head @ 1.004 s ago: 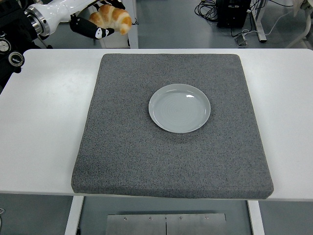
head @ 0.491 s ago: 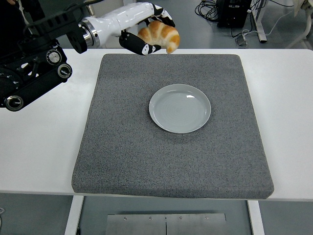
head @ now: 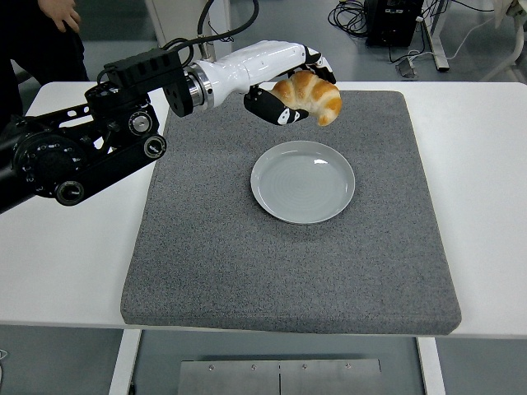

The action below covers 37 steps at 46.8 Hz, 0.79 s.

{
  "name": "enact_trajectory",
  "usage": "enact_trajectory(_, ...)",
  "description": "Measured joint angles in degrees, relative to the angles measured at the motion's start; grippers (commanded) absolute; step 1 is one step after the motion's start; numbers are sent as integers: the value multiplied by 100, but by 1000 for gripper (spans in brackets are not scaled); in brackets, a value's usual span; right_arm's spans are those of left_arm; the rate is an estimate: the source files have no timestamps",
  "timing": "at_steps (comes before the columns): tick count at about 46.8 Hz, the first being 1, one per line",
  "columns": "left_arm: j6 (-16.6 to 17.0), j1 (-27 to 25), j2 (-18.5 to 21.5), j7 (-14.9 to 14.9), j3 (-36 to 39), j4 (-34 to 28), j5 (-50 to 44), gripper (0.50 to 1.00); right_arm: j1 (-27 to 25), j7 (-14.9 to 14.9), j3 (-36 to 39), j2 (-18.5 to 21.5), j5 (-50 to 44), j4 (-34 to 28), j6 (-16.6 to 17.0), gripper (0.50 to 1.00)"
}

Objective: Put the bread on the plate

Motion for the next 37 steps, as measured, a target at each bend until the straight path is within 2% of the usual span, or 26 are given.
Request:
enact_trajectory(15, 344, 299, -415, -66, 433, 625, 268, 595, -3, 0, 0, 0, 0, 0, -1, 1000)
enact_trajectory(27, 803, 442, -585, -84, 985, 869, 271, 596, -4, 2, 0, 0, 0, 0, -2, 1000)
enact_trajectory(37, 957, 588, -671, -86, 1128, 938, 263, 596, -3, 2, 0, 0, 0, 0, -2, 1000)
